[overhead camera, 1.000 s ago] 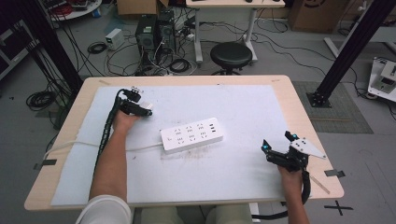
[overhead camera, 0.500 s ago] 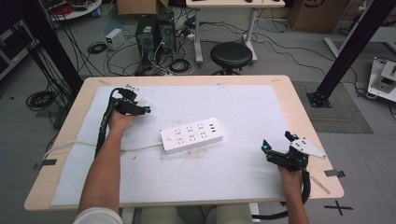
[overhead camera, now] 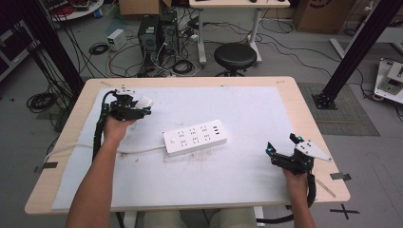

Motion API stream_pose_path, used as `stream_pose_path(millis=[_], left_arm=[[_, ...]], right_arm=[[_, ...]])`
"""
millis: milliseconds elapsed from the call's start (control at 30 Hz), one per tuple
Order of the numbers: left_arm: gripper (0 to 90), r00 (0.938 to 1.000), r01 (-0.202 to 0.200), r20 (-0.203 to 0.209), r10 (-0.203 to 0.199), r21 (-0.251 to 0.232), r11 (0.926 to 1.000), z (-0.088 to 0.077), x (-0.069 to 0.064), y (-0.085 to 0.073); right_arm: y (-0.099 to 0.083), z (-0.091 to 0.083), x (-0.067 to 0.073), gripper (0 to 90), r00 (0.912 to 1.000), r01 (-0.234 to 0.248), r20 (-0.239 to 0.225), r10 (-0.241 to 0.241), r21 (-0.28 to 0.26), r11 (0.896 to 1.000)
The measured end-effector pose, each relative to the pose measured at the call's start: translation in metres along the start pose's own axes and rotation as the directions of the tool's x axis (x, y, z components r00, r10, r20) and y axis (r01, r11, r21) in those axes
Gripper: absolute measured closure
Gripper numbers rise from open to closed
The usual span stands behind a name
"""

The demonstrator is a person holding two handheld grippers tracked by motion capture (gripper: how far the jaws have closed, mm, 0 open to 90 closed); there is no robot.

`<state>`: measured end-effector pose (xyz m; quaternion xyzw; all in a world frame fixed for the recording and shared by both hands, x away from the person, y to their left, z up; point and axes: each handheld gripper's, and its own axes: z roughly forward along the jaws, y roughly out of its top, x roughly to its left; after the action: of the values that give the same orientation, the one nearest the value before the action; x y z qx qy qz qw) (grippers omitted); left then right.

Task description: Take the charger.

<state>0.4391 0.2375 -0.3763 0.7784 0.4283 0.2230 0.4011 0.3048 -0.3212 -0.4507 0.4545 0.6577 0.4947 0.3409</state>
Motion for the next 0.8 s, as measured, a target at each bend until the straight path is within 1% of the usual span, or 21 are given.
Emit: stream_pose_path(millis=[100,133,167,200,233,267,300,533,600,767,800], left_arm=[[42.5,1.0,-0.008,0.005,0.009,-0.021,0.9997,-0.009,-0.007,-0.003],[42.5,0.9999,-0.01,0.006,0.01,-0.034,0.9994,-0.014,-0.012,-0.006],[42.5,0.9999,-0.01,0.006,0.01,-0.034,0.9994,-0.014,-0.012,-0.006],[42.5,1.0,-0.008,0.005,0.008,-0.045,0.999,-0.018,-0.014,-0.008],[42.5,1.0,-0.008,0.005,0.008,-0.045,0.999,-0.018,-0.014,-0.008],[42.5,1.0,0.005,0.005,-0.005,-0.07,0.9976,-0.027,-0.02,-0.013],[42.5,1.0,0.008,0.002,-0.008,-0.078,0.9969,-0.029,-0.022,-0.015],[42.5,1.0,0.007,-0.001,-0.007,-0.094,0.9956,-0.046,-0.035,-0.025],[42.5,1.0,-0.003,0.002,0.003,-0.098,0.9952,-0.05,-0.038,-0.026],[42.5,1.0,-0.001,0.009,0.002,-0.129,0.9916,-0.059,-0.049,-0.031],[42.5,0.9999,-0.006,0.01,0.008,-0.131,0.9914,-0.061,-0.05,-0.031]], right_arm=[[0.0,0.0,0.0,5.5,1.0,0.001,0.001,-0.001,0.0,1.0],[0.0,0.0,0.0,5.5,1.0,-0.002,0.001,0.002,0.002,1.0],[0.0,0.0,0.0,5.5,1.0,-0.002,0.001,0.002,0.002,1.0],[0.0,0.0,0.0,5.5,1.0,0.001,0.0,-0.001,0.0,1.0],[0.0,0.0,0.0,5.5,1.0,0.001,0.0,-0.001,0.0,1.0],[0.0,0.001,0.0,5.5,1.0,-0.002,-0.001,0.002,0.002,1.0],[0.0,0.001,0.0,5.4,1.0,-0.001,-0.002,0.001,0.003,1.0],[0.0,0.001,0.0,5.5,1.0,-0.004,-0.002,0.004,0.007,1.0],[0.0,0.001,0.0,5.4,1.0,-0.005,-0.003,0.005,0.008,1.0],[0.0,0.001,0.0,5.5,1.0,-0.004,-0.003,0.004,0.008,1.0],[0.0,0.001,0.0,5.4,1.0,-0.004,-0.003,0.004,0.008,1.0]])
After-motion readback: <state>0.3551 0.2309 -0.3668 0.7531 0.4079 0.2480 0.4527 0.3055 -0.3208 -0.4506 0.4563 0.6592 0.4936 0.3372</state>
